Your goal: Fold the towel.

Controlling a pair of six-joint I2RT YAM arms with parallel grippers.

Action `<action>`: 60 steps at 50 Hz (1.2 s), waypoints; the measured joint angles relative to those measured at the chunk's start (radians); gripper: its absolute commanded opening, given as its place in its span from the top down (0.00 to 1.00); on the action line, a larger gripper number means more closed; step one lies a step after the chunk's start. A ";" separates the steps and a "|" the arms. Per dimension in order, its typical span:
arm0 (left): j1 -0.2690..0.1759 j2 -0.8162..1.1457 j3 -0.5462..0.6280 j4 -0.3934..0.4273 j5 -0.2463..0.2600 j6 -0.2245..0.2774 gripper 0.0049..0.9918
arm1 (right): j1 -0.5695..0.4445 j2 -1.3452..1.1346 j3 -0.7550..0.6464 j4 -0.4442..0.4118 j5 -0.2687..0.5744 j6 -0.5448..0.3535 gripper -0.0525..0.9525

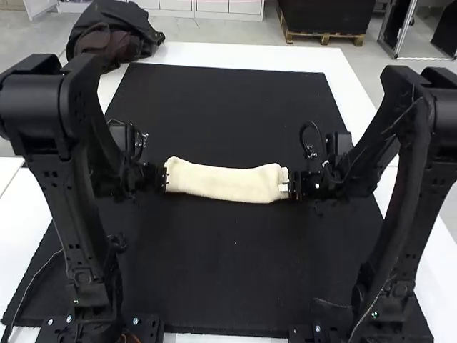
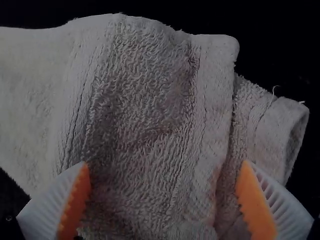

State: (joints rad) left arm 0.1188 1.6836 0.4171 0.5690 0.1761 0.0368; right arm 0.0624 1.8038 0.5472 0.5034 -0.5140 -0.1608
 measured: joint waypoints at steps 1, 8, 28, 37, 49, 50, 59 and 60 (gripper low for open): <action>0.000 0.000 -0.002 0.000 0.000 0.000 0.02 | 0.000 0.000 0.002 0.000 0.002 0.000 0.24; 0.000 0.000 -0.009 -0.001 0.000 0.000 0.02 | 0.000 0.000 0.017 0.000 0.043 0.002 0.24; 0.000 -0.050 -0.009 -0.003 0.000 -0.002 0.02 | 0.000 0.023 0.036 0.008 0.080 0.002 0.17; 0.000 -0.090 -0.009 -0.005 0.000 -0.015 0.02 | 0.000 0.048 0.050 0.020 0.084 -0.002 0.11; 0.003 -0.104 -0.009 -0.019 0.000 -0.016 0.02 | 0.000 0.055 0.050 0.027 0.082 -0.008 0.06; 0.005 -0.106 -0.009 -0.018 0.000 -0.017 0.02 | 0.000 0.055 0.050 0.027 0.080 -0.009 0.06; 0.019 -0.135 -0.009 -0.023 -0.001 -0.025 0.02 | 0.000 0.057 0.050 0.029 0.080 -0.011 0.06; 0.019 -0.138 -0.009 -0.026 -0.001 -0.026 0.02 | 0.000 0.059 0.050 0.030 0.080 -0.012 0.07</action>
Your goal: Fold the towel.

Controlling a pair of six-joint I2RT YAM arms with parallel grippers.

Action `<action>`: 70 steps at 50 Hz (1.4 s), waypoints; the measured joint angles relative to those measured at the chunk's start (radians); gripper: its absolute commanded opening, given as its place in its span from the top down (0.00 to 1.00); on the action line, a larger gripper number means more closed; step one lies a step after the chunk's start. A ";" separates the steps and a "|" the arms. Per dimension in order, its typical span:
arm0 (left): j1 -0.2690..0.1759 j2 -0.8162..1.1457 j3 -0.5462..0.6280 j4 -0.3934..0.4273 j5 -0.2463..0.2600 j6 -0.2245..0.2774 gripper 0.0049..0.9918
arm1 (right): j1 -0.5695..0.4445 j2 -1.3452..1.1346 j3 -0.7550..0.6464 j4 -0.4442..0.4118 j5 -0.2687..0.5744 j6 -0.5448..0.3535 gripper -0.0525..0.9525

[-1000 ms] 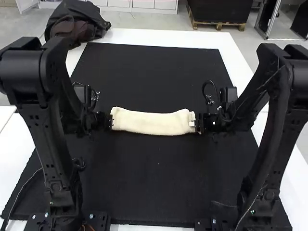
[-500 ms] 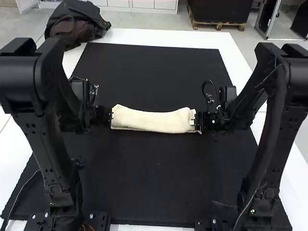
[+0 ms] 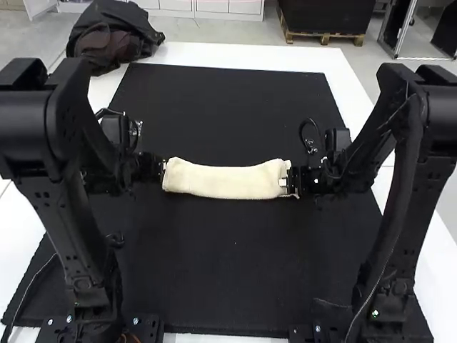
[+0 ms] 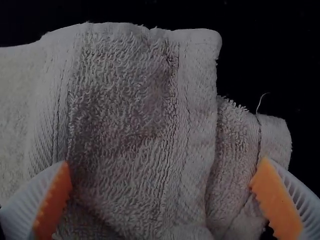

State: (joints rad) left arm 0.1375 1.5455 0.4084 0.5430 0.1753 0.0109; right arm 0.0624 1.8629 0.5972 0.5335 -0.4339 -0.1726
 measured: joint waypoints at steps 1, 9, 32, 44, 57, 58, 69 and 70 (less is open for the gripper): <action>0.000 -0.004 0.000 -0.005 0.000 -0.001 0.02 | 0.000 0.001 0.000 0.001 0.000 -0.001 0.07; 0.000 -0.037 0.000 -0.022 0.000 -0.002 0.02 | 0.001 0.009 0.000 0.008 0.003 -0.008 0.10; 0.000 -0.042 0.000 -0.023 0.000 -0.005 0.02 | 0.001 0.009 0.000 0.008 0.004 -0.015 0.24; 0.000 -0.068 0.019 -0.119 0.006 -0.016 0.02 | 0.006 0.011 0.000 0.016 0.016 -0.007 0.09; 0.000 -0.180 0.136 -0.242 0.012 -0.047 0.02 | -0.003 -0.090 0.004 -0.100 0.064 0.070 0.04; 0.000 -0.188 0.144 -0.252 0.012 -0.048 0.02 | -0.006 -0.104 0.006 -0.115 0.066 0.075 0.04; 0.000 -0.253 0.201 -0.330 0.012 -0.057 0.02 | -0.011 -0.310 0.042 -0.206 0.076 0.116 0.04; 0.000 -0.257 0.203 -0.332 0.012 -0.057 0.02 | -0.011 -0.325 0.042 -0.208 0.076 0.119 0.04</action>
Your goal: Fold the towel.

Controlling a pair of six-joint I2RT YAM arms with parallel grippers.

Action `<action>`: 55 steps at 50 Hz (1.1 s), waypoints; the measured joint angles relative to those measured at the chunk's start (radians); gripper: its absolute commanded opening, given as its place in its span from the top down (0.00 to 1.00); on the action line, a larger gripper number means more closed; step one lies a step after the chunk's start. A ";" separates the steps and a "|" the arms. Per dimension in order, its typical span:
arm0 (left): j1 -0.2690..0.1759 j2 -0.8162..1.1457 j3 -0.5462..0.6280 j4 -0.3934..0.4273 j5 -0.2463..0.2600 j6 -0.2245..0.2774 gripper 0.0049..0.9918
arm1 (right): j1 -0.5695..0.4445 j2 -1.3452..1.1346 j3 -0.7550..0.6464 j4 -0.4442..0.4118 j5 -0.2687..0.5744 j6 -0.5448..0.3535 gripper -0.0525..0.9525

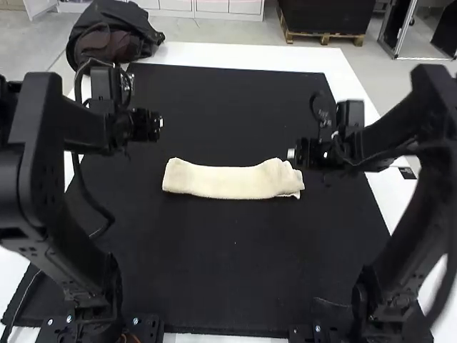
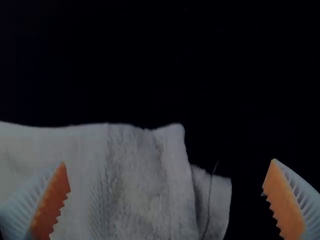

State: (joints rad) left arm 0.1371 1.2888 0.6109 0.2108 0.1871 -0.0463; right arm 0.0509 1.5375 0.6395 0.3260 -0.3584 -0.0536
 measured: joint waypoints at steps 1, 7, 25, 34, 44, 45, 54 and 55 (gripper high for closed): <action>0.000 -0.002 0.002 -0.002 0.000 0.000 0.02 | 0.000 -0.013 0.000 0.000 0.000 0.002 0.04; 0.000 -0.007 0.001 -0.008 0.000 0.000 0.02 | 0.000 -0.042 -0.006 -0.001 -0.001 0.015 0.04; 0.000 -0.007 -0.053 0.027 0.000 0.000 0.02 | 0.000 -0.041 -0.064 0.002 -0.004 0.022 0.04; 0.000 -0.007 -0.073 0.067 0.000 0.000 0.02 | 0.000 0.034 -0.064 0.064 -0.004 0.024 0.04; 0.000 0.008 -0.073 0.105 0.000 0.000 0.02 | 0.000 0.188 -0.060 0.112 -0.004 0.024 0.04; 0.000 0.008 -0.073 0.106 0.000 0.000 0.02 | 0.001 0.198 -0.058 0.115 -0.004 0.024 0.04; 0.000 0.022 -0.073 0.120 0.000 0.000 0.02 | 0.029 0.280 -0.013 0.157 -0.003 0.024 0.04; 0.000 0.024 -0.073 0.120 0.000 0.000 0.02 | 0.033 0.288 -0.008 0.159 -0.003 0.024 0.04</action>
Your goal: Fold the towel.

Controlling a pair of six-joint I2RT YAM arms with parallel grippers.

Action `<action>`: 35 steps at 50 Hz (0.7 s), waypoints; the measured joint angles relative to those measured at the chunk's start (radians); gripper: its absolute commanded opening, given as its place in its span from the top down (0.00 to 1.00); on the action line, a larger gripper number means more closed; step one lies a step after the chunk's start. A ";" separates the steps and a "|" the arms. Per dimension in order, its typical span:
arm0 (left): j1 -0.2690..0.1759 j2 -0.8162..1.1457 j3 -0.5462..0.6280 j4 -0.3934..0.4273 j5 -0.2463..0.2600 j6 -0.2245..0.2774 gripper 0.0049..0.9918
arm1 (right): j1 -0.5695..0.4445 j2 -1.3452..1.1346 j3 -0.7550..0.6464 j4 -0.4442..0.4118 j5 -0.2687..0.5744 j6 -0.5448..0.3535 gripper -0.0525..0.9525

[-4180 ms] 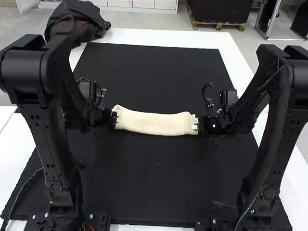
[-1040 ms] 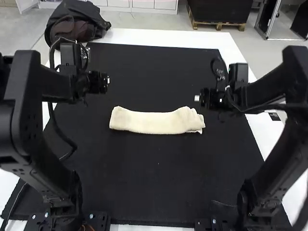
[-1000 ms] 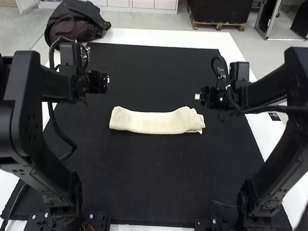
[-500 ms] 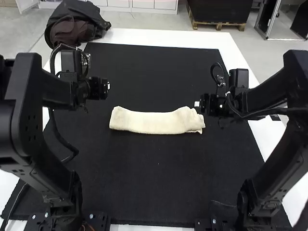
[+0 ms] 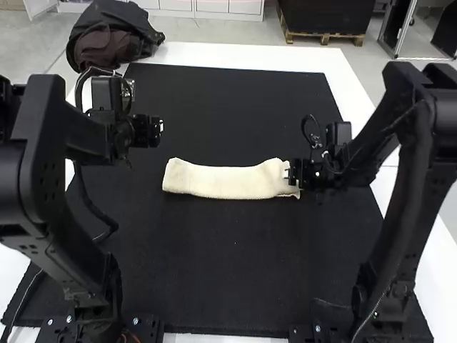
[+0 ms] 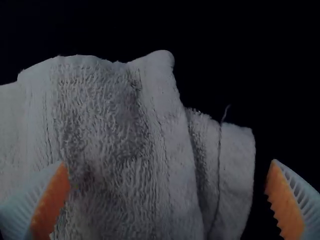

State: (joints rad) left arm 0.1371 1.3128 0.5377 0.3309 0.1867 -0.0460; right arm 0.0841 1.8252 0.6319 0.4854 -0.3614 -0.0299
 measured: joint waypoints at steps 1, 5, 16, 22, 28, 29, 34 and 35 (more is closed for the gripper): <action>0.000 0.002 0.000 0.001 0.000 0.000 0.02 | 0.003 0.006 0.005 0.002 0.000 0.000 0.04; 0.000 0.005 0.000 0.002 0.000 0.000 0.02 | 0.016 0.035 0.019 0.012 0.006 0.000 0.04; 0.000 0.005 0.000 0.000 0.000 0.000 0.02 | 0.026 0.040 0.024 0.014 0.024 0.000 0.05; 0.000 0.005 0.000 -0.003 0.001 0.000 0.02 | 0.026 0.047 0.024 0.022 0.029 0.000 0.15; 0.000 0.005 0.000 -0.004 0.001 0.000 0.02 | 0.025 0.060 0.025 0.032 0.061 -0.008 0.63; 0.000 0.005 0.000 -0.004 0.001 0.000 0.02 | 0.023 0.065 0.026 0.036 0.073 -0.011 0.73; 0.000 0.005 0.000 -0.004 0.001 0.000 0.02 | 0.007 0.081 0.029 0.057 0.111 -0.024 0.97; 0.000 0.005 0.000 -0.005 0.001 0.000 0.02 | 0.004 0.082 0.029 0.061 0.101 -0.026 0.97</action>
State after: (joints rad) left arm 0.1375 1.3174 0.5377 0.3264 0.1875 -0.0460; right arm 0.0883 1.9068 0.6609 0.5461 -0.2607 -0.0559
